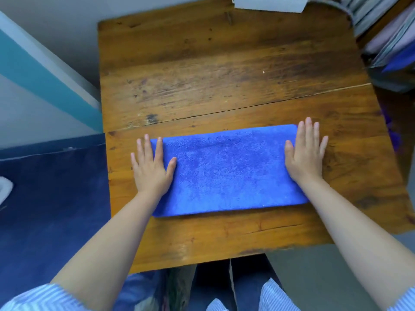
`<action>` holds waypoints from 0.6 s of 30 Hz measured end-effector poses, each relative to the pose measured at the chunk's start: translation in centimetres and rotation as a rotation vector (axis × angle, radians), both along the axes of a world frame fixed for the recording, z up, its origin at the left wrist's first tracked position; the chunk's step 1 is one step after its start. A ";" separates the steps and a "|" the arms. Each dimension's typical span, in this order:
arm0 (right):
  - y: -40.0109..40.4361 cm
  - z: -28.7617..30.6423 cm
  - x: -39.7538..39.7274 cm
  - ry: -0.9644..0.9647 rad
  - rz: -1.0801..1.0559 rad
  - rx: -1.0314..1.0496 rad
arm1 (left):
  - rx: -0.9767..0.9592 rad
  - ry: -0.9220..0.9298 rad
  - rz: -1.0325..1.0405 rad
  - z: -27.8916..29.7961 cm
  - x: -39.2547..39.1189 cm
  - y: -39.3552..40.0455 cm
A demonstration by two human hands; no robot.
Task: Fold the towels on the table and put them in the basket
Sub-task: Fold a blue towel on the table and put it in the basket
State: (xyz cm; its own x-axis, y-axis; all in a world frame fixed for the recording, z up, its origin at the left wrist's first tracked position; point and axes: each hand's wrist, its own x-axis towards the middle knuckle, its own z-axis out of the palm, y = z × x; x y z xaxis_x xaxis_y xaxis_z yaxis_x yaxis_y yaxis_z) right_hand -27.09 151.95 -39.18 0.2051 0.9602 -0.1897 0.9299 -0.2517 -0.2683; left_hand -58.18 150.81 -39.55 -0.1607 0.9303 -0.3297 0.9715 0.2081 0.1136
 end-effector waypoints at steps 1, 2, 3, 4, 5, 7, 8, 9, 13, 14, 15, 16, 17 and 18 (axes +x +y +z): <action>-1.2 0.1 -0.4 0.006 0.022 0.016 | 0.009 -0.025 -0.024 0.2 0.1 -0.9; -2.8 0.0 -1.0 -0.003 0.053 0.019 | 0.025 -0.059 -0.055 0.2 0.3 -2.2; -4.2 -0.4 -1.4 -0.027 0.087 0.009 | 0.032 -0.091 -0.091 0.0 0.5 -3.4; -5.6 -0.9 -1.6 -0.050 0.112 -0.009 | 0.027 -0.112 -0.126 -0.3 0.7 -4.7; -6.8 -1.2 -1.8 -0.059 0.123 -0.053 | 0.009 -0.117 -0.156 -0.7 0.7 -5.9; -8.2 -1.5 -1.5 -0.061 0.094 -0.109 | -0.021 -0.116 -0.178 -1.2 0.6 -7.2; -8.2 -1.6 -1.2 -0.055 0.073 -0.127 | -0.026 -0.110 -0.168 -1.3 0.4 -7.1; -8.3 -1.5 -1.0 -0.050 0.045 -0.146 | -0.035 -0.101 -0.163 -1.3 0.5 -7.0; -9.9 -0.9 -0.5 -0.039 -0.121 -0.156 | -0.106 -0.011 -0.148 -0.1 1.4 -6.9; -10.4 -0.6 -0.5 -0.039 -0.154 -0.148 | -0.099 0.009 -0.139 0.4 1.8 -6.8; -10.9 -0.1 -0.6 -0.034 -0.189 -0.139 | -0.068 0.017 -0.149 0.8 2.2 -6.4; -11.3 0.4 -0.7 -0.030 -0.226 -0.135 | -0.022 0.017 -0.180 1.0 2.8 -6.0; -11.5 0.8 -0.9 -0.032 -0.262 -0.140 | 0.002 0.005 -0.234 1.3 3.5 -5.3; -11.5 1.2 -1.2 -0.038 -0.288 -0.161 | 0.015 0.007 -0.283 1.5 4.1 -4.6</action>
